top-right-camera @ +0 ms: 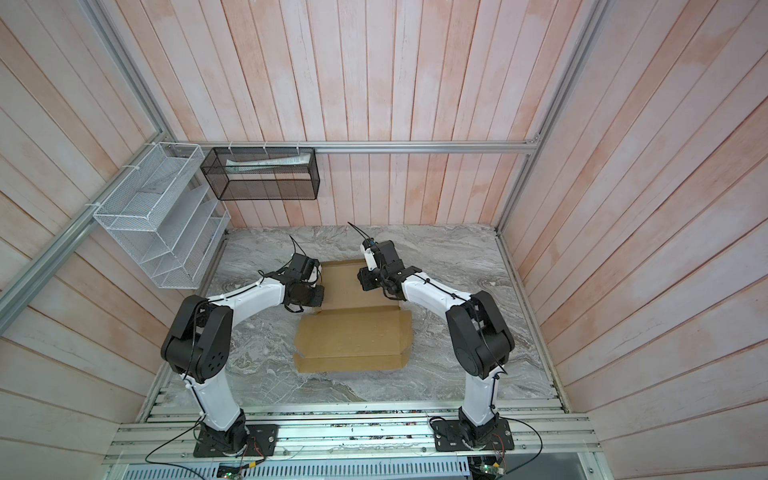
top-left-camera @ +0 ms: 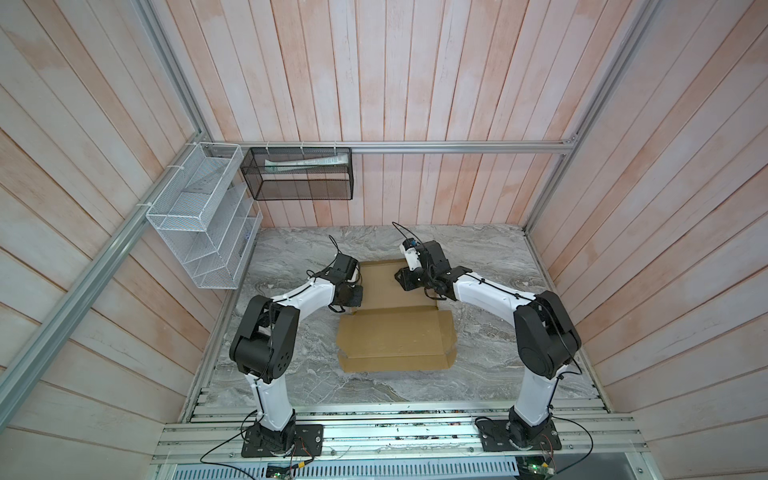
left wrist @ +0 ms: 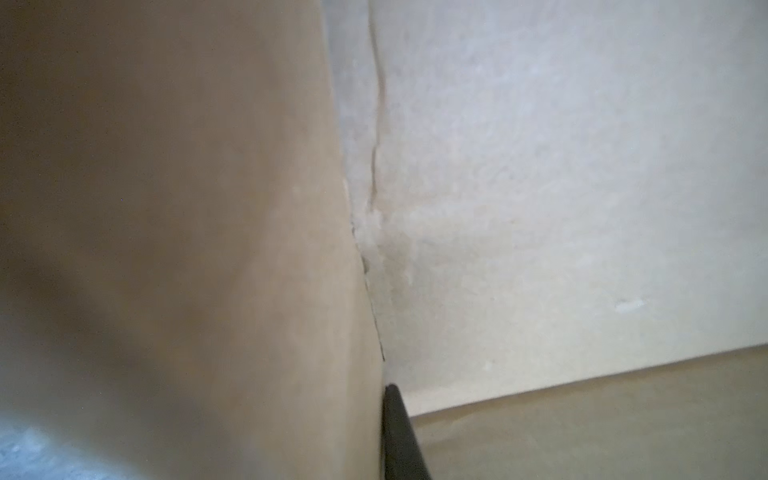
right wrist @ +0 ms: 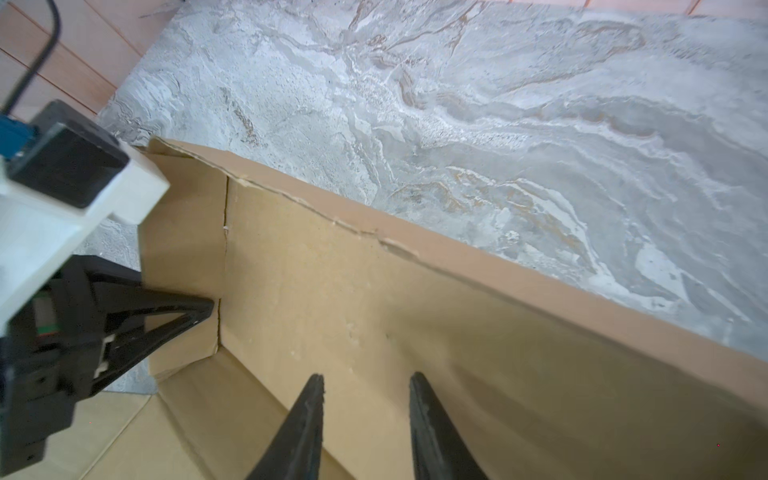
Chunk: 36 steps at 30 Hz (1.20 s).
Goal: Fold the paper box
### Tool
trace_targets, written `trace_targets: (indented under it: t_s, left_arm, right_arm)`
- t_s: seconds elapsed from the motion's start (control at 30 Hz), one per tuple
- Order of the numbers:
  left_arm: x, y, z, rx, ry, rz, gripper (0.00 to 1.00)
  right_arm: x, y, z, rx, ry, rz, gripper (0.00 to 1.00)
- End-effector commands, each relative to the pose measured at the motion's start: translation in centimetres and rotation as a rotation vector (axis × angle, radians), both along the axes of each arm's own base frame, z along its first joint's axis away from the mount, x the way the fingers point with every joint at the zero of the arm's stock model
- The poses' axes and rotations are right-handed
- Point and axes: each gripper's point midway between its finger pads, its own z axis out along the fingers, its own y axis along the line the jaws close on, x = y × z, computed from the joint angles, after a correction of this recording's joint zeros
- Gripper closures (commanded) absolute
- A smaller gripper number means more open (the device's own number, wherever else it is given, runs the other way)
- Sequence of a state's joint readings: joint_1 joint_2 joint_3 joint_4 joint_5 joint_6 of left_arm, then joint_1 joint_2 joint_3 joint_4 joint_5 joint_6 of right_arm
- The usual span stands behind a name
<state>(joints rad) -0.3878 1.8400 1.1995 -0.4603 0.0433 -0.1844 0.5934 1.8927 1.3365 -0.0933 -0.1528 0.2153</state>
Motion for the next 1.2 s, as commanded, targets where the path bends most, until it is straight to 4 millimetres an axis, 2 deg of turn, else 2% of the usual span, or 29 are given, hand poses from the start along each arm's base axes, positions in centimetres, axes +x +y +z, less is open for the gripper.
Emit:
trace_targets:
  t_s: [0.0,0.23,0.5,0.8,0.93,1.17]
  left_arm:
    - [-2.6,0.0,-0.9,0.011,0.082,-0.02,1.0]
    - [-3.2,0.0,-0.2,0.029,0.088,-0.022,1.0]
    - [-2.8,0.5,0.8,0.044,0.053,-0.001,0.88]
    - [-2.0,0.7,1.3,0.056,0.024,0.02,0.7]
    - [-1.3,0.8,1.8,0.057,0.001,0.03,0.66]
    - [0.4,1.1,4.4,0.066,-0.085,0.06,0.62]
  right_arm:
    - [0.9,1.3,0.1,0.022,-0.014,0.021,0.64]
    - [1.3,1.7,-2.3,0.01,0.026,0.015,0.64]
    - [1.2,1.7,-4.6,-0.008,0.068,0.012,0.64]
    - [0.6,1.6,-5.8,-0.008,0.099,0.012,0.64]
    - [0.2,1.4,-6.3,-0.01,0.112,0.011,0.64]
    - [0.0,1.2,-6.9,-0.013,0.126,0.005,0.64]
